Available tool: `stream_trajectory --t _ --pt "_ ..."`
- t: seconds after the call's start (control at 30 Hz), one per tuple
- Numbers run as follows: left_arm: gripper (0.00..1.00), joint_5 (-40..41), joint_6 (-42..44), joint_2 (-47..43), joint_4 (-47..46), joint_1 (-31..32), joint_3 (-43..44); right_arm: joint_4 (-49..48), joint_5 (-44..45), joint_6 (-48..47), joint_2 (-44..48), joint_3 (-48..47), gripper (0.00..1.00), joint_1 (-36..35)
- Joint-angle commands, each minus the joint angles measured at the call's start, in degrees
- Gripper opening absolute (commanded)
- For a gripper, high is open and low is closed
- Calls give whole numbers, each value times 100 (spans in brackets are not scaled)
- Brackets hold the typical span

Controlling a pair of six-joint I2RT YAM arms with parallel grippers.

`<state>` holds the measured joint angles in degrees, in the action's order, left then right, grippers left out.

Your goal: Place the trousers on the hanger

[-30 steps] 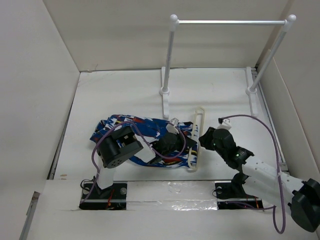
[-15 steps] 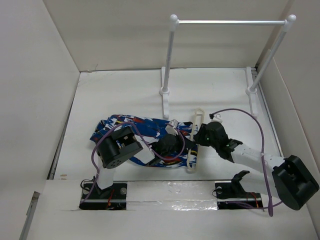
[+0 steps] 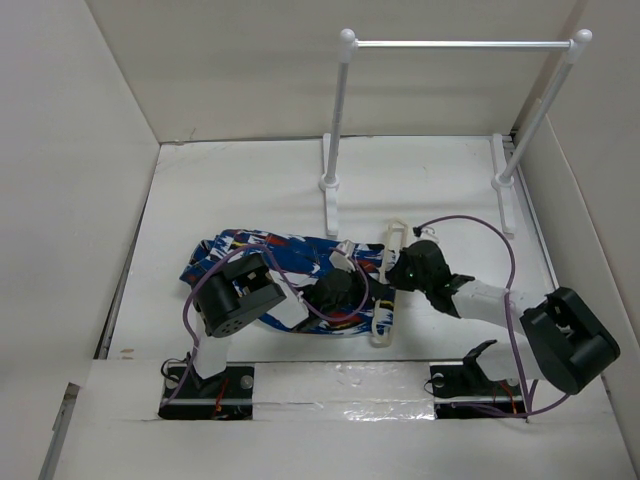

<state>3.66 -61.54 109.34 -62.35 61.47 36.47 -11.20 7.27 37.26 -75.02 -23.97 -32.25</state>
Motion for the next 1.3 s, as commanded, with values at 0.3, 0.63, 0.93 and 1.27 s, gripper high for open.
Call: stream_trajectory --t 0.3,0.63,0.93,1.27 --pt "0 1066 941 -1046 696 -21 -596 671 -120 -438 2033 173 0 1308" --pt "0 1172 1206 -1143 1312 -144 -729 1103 -1034 -711 3029 -46 0 2608" --pt "0 1146 951 -694 1516 -152 -236 1629 -1228 -913 3019 -521 0 3048" --pt "0 1602 1056 -1985 2024 -434 -984 1498 -1693 -816 3345 -47 0 4270"
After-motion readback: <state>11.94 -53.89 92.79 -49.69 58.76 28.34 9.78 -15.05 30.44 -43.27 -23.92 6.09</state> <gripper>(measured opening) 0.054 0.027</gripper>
